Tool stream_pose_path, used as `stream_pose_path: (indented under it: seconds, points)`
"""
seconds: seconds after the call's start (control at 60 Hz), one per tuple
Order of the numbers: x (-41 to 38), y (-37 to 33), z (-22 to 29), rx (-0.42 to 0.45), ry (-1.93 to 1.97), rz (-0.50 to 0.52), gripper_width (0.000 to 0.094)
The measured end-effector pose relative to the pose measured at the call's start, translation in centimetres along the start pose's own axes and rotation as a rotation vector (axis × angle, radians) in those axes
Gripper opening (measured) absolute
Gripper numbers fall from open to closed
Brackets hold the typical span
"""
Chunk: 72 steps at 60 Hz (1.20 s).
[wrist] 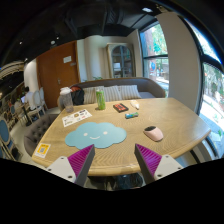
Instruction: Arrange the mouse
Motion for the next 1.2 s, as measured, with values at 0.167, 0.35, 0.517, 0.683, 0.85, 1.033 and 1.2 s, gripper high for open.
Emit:
stream_pose_path:
  seconds: [0.167,0.35,0.517,0.683,0.85,1.033,1.2]
  points:
    - [-0.5,-0.1,0.2,0.007,-0.007,0.008,0.0833]
    - [1.4,0.9,0.3,0.034,-0.042,-0.022,0.0827]
    - [6.6,4.4,-0.3,0.040,-0.078,-0.092,0.0827]
    - [13.5,10.6,-2.0,-0.010,-0.113,-0.199,0.0858]
    - [18.0,15.8,-3.4,-0.073,-0.084,-0.231,0.0814]
    - [20.0,19.0,-2.5,-0.070,-0.071,-0.215,0.0813]
    - [20.2,21.8,-1.4,-0.091,-0.038,-0.171,0.0792]
Point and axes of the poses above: the point between the fingertips, and its own axes, seen from behind it with the camera up: x to the right, z up, y forward, the way the camera looks, the point moved 1 cm from there along -y, backward, against the way the camera looks, and after that the axes turned 7 degrees about -z, right-handed, at the moved point
